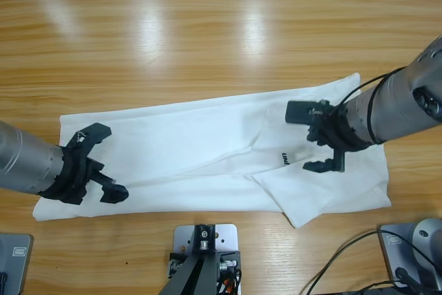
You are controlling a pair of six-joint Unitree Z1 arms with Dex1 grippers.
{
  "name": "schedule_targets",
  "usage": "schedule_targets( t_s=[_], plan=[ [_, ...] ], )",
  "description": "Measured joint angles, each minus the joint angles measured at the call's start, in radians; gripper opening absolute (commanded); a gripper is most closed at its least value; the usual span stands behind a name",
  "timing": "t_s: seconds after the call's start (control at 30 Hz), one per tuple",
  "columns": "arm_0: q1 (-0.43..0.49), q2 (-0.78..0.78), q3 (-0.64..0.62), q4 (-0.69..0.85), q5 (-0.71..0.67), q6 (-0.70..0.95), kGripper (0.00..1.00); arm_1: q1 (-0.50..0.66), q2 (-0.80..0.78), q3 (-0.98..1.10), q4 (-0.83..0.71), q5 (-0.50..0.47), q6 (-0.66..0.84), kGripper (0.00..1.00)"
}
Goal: Fold clothes
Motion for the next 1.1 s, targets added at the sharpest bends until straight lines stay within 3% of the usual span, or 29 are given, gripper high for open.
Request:
schedule_targets(
  t_s=[0.33,0.6,0.9,1.1],
  plan=[
    [-0.014,0.000,0.009,-0.031,0.000,0.019,0.968,0.092,0.195,-0.030,-0.009,-0.058,-0.114,0.849],
    [-0.015,0.000,0.012,-0.031,0.000,0.019,0.968,0.101,0.235,-0.090,-0.010,-0.119,-0.132,0.844],
    [-0.012,-0.019,-0.006,-0.031,0.005,0.021,0.968,-0.032,0.259,-0.126,-0.001,-0.124,-0.214,0.798],
    [0.038,-0.020,-0.066,-0.023,0.007,0.050,0.968,-0.134,0.285,-0.164,0.062,-0.125,-0.242,0.798]
  ],
)
